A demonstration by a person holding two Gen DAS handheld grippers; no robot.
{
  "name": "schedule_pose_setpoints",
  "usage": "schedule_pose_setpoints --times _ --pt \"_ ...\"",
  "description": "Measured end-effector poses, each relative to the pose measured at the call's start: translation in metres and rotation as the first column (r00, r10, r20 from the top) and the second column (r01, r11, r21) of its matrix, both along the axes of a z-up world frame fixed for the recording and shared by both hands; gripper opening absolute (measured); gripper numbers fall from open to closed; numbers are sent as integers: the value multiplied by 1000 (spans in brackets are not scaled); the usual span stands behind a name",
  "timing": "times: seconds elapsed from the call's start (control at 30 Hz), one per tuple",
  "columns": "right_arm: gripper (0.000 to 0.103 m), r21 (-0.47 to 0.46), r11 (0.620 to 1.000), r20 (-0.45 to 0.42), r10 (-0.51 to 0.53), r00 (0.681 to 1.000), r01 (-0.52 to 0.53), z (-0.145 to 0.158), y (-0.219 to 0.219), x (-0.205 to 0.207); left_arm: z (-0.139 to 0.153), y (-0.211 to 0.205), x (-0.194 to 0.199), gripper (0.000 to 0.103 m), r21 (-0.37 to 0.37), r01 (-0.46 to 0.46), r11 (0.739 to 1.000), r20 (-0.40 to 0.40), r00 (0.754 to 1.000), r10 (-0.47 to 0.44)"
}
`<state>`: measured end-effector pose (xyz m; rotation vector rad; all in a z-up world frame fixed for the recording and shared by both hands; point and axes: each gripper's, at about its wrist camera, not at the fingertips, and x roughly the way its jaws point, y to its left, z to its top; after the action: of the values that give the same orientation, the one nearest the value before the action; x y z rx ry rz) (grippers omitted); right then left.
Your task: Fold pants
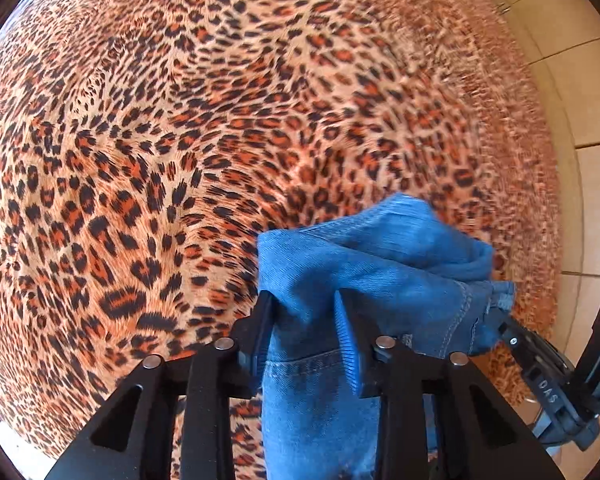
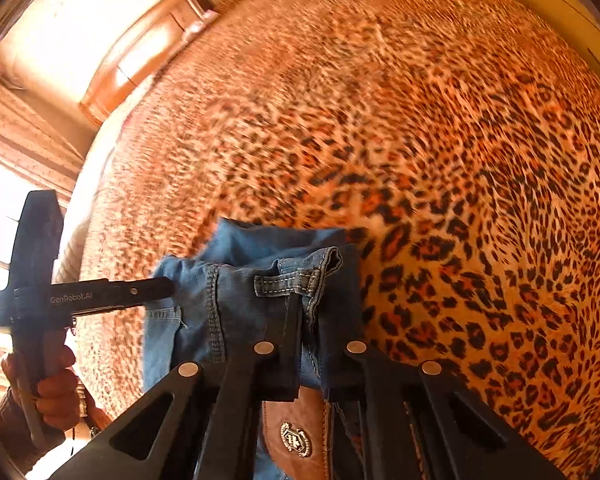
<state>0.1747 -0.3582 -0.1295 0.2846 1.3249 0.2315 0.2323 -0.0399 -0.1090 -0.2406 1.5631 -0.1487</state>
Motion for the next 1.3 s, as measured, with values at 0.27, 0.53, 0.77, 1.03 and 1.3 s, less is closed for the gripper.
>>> schedule_pose_setpoints --times 0.27,0.53,0.77,1.03,1.3 --pt "61 200 974 -71 -96 993 108 -1 -29 -37 33 28 -40 45 -42 67 997 0 998 -67" --pt "65 275 944 -186 -135 973 183 -36 -34 -114 5 19 -133 54 -135 132 982 -126 981 -149" --pt "16 331 930 -44 -155 987 160 10 -18 -139 20 19 -144 34 -100 167 981 -77 982 -175" --pt "18 249 942 -152 -192 969 226 -40 -33 -160 7 2 -148 44 15 257 966 -79 964 -255" --pt "31 199 957 -186 -173 967 210 -29 -26 -148 25 5 -162 40 -6 276 961 -40 960 -276"
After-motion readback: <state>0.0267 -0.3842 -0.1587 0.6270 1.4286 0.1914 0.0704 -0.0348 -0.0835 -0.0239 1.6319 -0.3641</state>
